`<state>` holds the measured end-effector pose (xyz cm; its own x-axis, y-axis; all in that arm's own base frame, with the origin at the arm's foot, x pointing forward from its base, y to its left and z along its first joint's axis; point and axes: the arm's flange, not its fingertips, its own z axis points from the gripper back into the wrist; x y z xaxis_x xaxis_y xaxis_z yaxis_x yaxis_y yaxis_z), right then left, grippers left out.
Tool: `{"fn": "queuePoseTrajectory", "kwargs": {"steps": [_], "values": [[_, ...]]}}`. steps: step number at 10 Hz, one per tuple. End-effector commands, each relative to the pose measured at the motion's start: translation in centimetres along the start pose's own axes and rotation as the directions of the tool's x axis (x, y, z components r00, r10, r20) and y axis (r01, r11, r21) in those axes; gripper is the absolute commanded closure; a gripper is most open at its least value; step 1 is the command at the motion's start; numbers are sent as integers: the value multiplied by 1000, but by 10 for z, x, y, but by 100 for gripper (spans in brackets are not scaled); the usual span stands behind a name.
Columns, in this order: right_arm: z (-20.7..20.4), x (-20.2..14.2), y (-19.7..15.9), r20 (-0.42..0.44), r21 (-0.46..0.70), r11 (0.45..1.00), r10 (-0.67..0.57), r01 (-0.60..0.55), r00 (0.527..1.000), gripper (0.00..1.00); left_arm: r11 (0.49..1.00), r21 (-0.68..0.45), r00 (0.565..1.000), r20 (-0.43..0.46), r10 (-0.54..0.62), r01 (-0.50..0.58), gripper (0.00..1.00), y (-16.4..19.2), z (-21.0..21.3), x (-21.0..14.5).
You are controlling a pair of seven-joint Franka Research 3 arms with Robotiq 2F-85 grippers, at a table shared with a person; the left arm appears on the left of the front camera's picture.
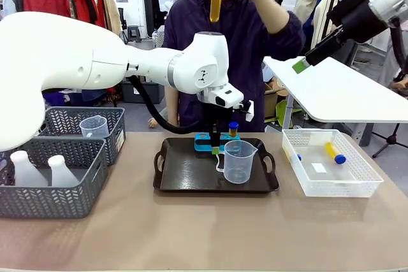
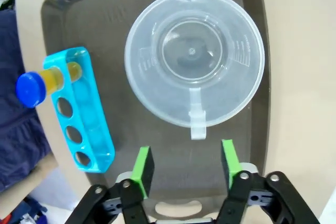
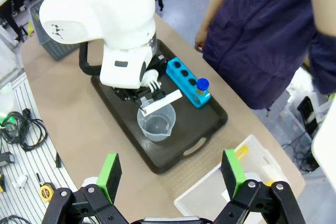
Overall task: Prepare the laboratory tools.
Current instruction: Pick up one Small flask and place it on the Handle tray.
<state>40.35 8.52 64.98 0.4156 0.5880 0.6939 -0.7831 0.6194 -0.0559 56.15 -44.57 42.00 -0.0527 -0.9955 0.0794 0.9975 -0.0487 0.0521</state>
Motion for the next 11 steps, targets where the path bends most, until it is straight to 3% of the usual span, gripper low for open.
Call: {"fn": "queuePoseTrajectory", "kwargs": {"steps": [1,3,6,9,11], "values": [[0,0,-1,17,17,1000,-2,1,1000,0,999,18,999,7,41,-41,0,-9,23,-21],[0,0,-1,17,17,1000,-2,1,1000,0,994,58,996,15,87,-88,0,-13,51,-36],[0,0,-1,17,17,1000,-2,1,1000,0,965,149,975,-12,221,-216,0,-16,114,-88],[0,0,-1,17,17,1000,-2,1,1000,0,909,261,938,-30,344,-325,0,-23,171,-135],[0,0,-1,17,17,1000,-2,1,1000,0,842,312,877,-50,478,-441,0,-32,198,-162]]}}
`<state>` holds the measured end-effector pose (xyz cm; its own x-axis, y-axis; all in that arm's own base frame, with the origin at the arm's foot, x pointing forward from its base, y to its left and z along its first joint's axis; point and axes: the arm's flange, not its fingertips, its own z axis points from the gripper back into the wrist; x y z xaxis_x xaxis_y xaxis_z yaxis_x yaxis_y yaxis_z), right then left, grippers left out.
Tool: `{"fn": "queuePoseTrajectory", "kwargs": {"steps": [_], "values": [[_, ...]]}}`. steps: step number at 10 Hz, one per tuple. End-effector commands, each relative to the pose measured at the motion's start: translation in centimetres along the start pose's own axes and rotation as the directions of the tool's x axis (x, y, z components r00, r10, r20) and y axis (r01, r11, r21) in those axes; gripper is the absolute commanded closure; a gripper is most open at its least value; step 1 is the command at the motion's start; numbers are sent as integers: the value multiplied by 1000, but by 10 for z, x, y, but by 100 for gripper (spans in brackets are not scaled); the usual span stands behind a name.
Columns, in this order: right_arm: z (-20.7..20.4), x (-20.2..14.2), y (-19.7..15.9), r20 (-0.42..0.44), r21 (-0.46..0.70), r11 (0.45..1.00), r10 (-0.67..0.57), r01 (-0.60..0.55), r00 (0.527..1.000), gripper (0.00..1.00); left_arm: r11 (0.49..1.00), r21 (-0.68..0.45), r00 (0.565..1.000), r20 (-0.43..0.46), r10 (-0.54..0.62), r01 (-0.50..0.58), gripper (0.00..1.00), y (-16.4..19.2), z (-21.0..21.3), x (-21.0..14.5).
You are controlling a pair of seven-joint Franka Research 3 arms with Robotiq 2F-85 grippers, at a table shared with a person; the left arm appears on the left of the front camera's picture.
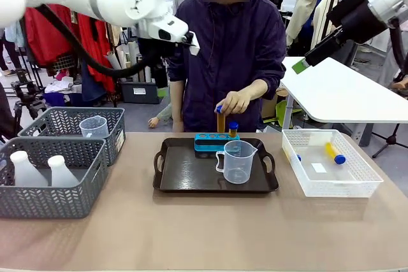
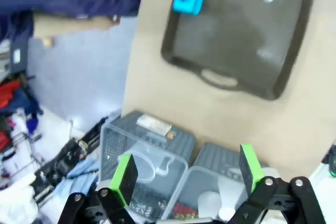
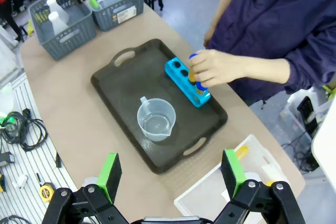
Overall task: Prepare the laboratory tools.
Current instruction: Pick up one Small flask and place it on the Handle tray.
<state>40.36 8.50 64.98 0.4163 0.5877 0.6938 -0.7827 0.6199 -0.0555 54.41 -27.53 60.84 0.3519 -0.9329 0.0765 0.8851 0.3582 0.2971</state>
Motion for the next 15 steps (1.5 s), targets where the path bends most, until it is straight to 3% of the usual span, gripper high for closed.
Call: {"fn": "queuePoseTrajectory", "kwargs": {"steps": [1,3,4,6,10,11,12,15], "values": [[0,0,-1,17,18,1000,-1,1,1000,0,988,59,983,-106,151,-145,0,-4,9,-33],[0,0,-1,17,18,1000,-1,1,1000,0,946,106,932,-166,321,-307,0,2,27,-74],[0,0,-1,17,18,1000,-1,1,1000,0,912,122,885,-221,410,-392,0,-1,35,-91],[0,0,-1,17,18,1000,-1,1,1000,0,837,138,800,-246,547,-530,0,-1,35,-134],[0,0,-1,17,18,1000,-1,1,1000,0,708,67,675,-251,694,-703,0,21,1,-218],[0,0,-1,17,18,1000,-1,1,1000,0,709,36,683,-233,692,-705,0,25,-7,-219],[0,0,-1,17,18,1000,-1,1,1000,0,743,101,696,-289,658,-661,0,22,14,-205],[0,0,-1,17,18,1000,-1,1,1000,0,743,101,696,-289,658,-661,0,22,14,-205]]}}
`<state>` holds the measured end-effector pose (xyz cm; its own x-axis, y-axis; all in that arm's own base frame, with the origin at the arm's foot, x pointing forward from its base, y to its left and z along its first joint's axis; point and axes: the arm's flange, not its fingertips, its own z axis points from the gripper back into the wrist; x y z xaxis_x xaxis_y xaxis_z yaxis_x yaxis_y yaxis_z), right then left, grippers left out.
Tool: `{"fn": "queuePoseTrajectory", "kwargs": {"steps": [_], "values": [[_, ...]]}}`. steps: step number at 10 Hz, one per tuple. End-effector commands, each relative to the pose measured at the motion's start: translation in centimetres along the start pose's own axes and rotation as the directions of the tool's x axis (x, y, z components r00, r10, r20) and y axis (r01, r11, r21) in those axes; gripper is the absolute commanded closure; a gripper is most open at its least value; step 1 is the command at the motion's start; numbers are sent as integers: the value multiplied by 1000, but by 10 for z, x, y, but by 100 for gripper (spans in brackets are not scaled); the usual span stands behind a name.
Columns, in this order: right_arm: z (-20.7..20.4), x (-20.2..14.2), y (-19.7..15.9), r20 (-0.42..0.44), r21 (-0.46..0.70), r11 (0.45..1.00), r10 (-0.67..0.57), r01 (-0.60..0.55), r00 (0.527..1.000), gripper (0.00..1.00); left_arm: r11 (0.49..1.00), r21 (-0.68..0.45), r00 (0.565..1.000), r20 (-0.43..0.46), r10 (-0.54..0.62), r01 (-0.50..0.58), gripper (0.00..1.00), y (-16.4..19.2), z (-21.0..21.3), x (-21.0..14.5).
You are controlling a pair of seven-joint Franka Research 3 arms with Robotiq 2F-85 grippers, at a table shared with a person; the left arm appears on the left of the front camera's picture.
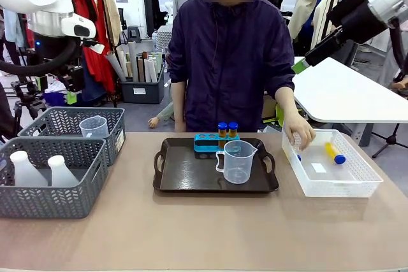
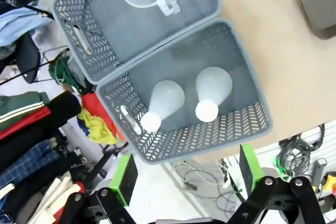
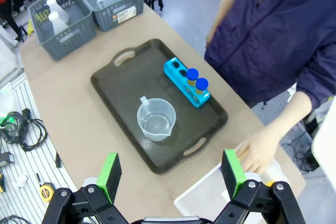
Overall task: Prepare the laboratory tools.
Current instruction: Pick up one Small flask and place it on the Handle tray.
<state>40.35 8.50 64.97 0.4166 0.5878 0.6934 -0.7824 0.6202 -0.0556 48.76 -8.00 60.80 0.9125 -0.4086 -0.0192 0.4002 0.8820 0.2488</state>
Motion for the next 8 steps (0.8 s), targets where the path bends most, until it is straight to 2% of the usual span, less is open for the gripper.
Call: {"fn": "queuePoseTrajectory", "kwargs": {"steps": [1,2,3,4,6,8], "values": [[0,0,-1,18,18,1000,-1,0,1000,0,1000,18,1000,-8,5,-4,0,4,3,-2],[0,0,-1,18,18,1000,-1,0,1000,0,1000,0,1000,0,0,0,0,0,0,0],[0,0,-1,18,18,1000,-1,0,1000,0,997,-68,999,30,40,-38,0,4,-5,-3],[0,0,-1,18,18,1000,-1,0,1000,0,990,-74,991,49,122,-118,0,12,-16,-18],[0,0,-1,18,18,1000,-1,0,1000,0,967,-30,967,31,253,-253,0,23,-41,-47],[0,0,-1,18,18,1000,-1,0,1000,0,935,-27,935,-16,355,-355,0,37,-77,-57]]}}
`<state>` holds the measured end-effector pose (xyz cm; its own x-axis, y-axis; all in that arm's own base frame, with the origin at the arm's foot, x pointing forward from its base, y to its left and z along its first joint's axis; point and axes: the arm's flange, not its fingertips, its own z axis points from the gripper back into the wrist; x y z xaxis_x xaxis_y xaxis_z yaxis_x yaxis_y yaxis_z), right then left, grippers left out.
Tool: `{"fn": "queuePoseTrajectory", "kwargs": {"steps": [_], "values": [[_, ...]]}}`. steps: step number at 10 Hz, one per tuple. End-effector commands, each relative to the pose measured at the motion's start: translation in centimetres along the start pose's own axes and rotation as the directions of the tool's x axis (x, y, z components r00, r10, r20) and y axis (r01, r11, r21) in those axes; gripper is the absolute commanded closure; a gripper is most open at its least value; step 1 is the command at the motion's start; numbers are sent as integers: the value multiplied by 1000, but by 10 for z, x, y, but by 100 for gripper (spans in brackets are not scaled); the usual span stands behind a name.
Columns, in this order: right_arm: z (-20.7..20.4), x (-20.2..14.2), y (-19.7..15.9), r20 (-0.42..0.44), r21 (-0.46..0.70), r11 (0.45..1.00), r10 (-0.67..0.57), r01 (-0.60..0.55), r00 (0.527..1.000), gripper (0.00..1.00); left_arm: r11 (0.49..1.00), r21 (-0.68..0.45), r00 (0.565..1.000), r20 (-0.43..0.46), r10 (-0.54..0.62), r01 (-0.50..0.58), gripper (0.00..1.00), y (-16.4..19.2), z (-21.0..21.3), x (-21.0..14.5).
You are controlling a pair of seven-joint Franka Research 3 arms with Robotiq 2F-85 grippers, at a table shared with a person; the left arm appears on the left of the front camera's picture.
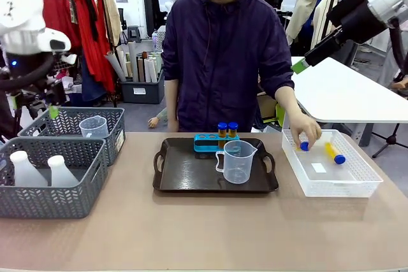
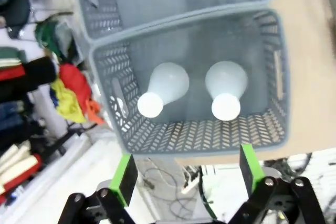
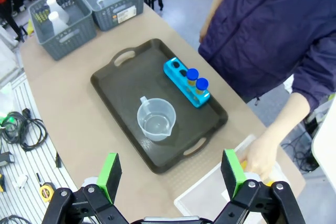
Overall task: Prepare the laboratory tools.
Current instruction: Pick up one Small flask and place it on the Handle tray.
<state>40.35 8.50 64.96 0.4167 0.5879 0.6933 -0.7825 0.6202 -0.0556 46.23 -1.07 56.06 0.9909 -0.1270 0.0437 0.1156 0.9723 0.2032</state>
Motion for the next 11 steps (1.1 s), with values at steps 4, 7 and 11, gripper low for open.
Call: {"fn": "queuePoseTrajectory", "kwargs": {"steps": [4,7,11], "values": [[0,0,-1,18,18,1000,-1,0,1000,0,985,1,985,0,172,-172,0,33,-83,-11],[0,0,-1,18,18,1000,-1,0,1000,0,971,-48,972,-27,235,-236,0,58,-110,-16],[0,0,-1,18,18,1000,-1,0,1000,0,966,-105,972,-42,233,-236,0,75,-135,-7]]}}
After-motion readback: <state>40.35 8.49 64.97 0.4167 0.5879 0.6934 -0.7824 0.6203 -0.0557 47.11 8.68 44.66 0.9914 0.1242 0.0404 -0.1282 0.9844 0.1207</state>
